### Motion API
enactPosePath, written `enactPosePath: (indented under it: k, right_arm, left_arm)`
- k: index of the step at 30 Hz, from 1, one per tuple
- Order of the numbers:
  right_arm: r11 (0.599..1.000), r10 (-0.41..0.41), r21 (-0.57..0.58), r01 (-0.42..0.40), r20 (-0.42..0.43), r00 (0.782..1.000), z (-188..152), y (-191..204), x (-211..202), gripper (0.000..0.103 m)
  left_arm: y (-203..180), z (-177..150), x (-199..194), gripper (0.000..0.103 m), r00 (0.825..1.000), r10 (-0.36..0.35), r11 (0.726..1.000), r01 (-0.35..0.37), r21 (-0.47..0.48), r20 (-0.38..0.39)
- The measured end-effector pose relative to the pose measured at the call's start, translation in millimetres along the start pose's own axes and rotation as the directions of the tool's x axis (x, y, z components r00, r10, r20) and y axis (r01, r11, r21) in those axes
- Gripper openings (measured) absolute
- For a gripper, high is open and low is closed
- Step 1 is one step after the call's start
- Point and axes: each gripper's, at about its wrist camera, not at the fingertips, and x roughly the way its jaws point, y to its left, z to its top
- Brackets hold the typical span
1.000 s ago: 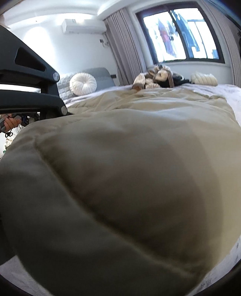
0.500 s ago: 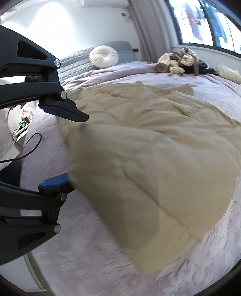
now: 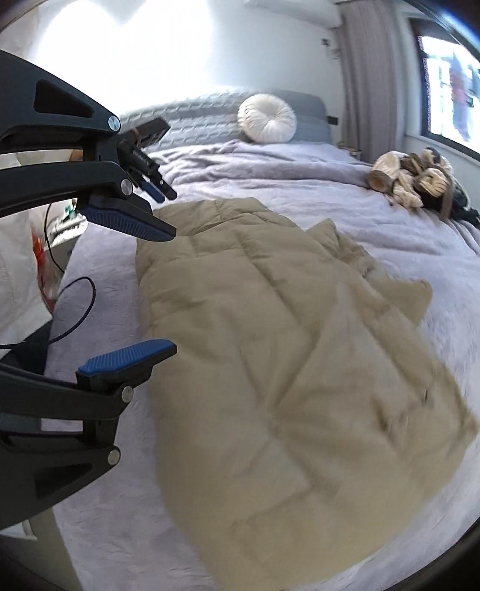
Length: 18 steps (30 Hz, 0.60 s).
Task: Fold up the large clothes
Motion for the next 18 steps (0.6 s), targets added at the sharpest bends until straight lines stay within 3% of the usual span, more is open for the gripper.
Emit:
enactPosePath:
  k: [4,5,6,7,11,13,18]
  right_arm:
    - [0.993,-0.103,-0.050,0.102,-0.018,0.994,2,23,23,0.065]
    - [0.991,-0.122,-0.055,0.121,-0.018,0.992,2,26,27,0.068]
    - [0.988,-0.144,-0.064,0.143,-0.014,0.989,2,27,31,0.076]
    - [0.984,-0.163,-0.076,0.162,-0.009,0.987,1,29,34,0.082]
    - [0.967,-0.226,-0.116,0.226,0.014,0.974,-3,38,39,0.083]
    - [0.956,-0.259,-0.137,0.261,0.032,0.965,-4,44,40,0.092]
    - [0.918,-0.338,-0.197,0.344,0.064,0.939,-4,58,49,0.092]
  left_arm:
    - [-1,3,6,0.080,1.000,0.013,1.000,-0.013,0.001,-0.004]
    - [-1,3,7,0.084,1.000,0.017,1.000,-0.017,0.001,-0.003]
    - [-1,4,8,0.102,1.000,0.024,1.000,-0.024,0.002,-0.005]
    - [-1,4,8,0.103,0.999,0.033,0.999,-0.033,0.002,0.000]
    - [1,8,8,0.103,0.999,0.043,0.999,-0.043,0.014,0.004]
    - [3,10,11,0.103,0.999,0.045,0.999,-0.045,0.016,-0.002]
    - [3,10,18,0.103,0.996,0.090,0.995,-0.090,0.039,0.002]
